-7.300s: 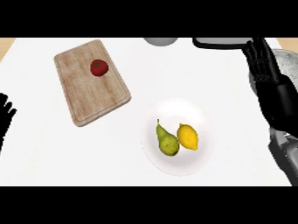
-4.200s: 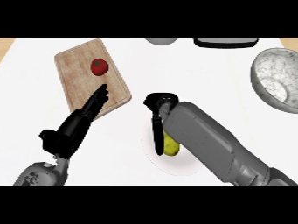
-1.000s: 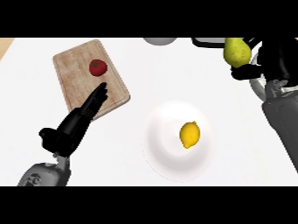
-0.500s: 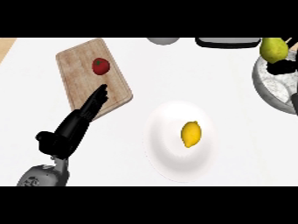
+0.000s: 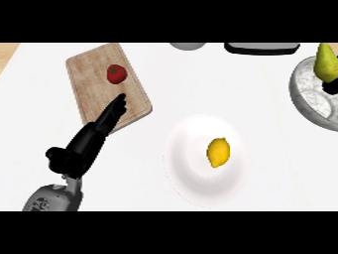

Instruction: Pick the pear from the plate and place it in the bowl

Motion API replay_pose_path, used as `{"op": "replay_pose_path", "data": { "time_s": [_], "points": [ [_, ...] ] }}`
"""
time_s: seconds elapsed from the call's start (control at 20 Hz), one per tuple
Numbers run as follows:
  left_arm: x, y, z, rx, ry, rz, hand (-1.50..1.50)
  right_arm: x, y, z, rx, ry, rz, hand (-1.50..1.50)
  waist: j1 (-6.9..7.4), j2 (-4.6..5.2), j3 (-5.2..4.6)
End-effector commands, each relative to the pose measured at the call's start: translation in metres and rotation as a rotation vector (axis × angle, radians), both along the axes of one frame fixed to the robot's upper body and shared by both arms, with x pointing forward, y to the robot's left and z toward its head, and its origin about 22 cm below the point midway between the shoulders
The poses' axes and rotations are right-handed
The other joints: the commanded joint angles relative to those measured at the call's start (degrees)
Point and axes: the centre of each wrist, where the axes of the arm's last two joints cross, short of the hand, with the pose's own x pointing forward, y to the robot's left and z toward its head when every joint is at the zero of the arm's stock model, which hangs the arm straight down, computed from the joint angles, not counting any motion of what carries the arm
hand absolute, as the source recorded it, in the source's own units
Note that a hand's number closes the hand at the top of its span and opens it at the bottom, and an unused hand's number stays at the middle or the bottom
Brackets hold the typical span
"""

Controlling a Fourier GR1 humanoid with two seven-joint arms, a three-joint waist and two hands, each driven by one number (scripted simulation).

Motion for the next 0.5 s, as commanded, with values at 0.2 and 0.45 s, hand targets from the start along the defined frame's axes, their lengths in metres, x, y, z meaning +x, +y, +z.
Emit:
{"op": "replay_pose_path", "data": {
  "time_s": [0.2,0.45],
  "points": [
    [0.0,0.002,0.002,0.0,-0.011,-0.015,0.0,-0.002,-0.034,-0.028,0.217,0.039,0.101,-1.5,0.99,0.34,0.08],
    [-0.003,-0.017,-0.01,0.001,-0.007,-0.007,0.0,0.006,-0.039,-0.007,0.229,-0.129,0.095,-1.5,0.73,0.29,0.06]
  ]
}}
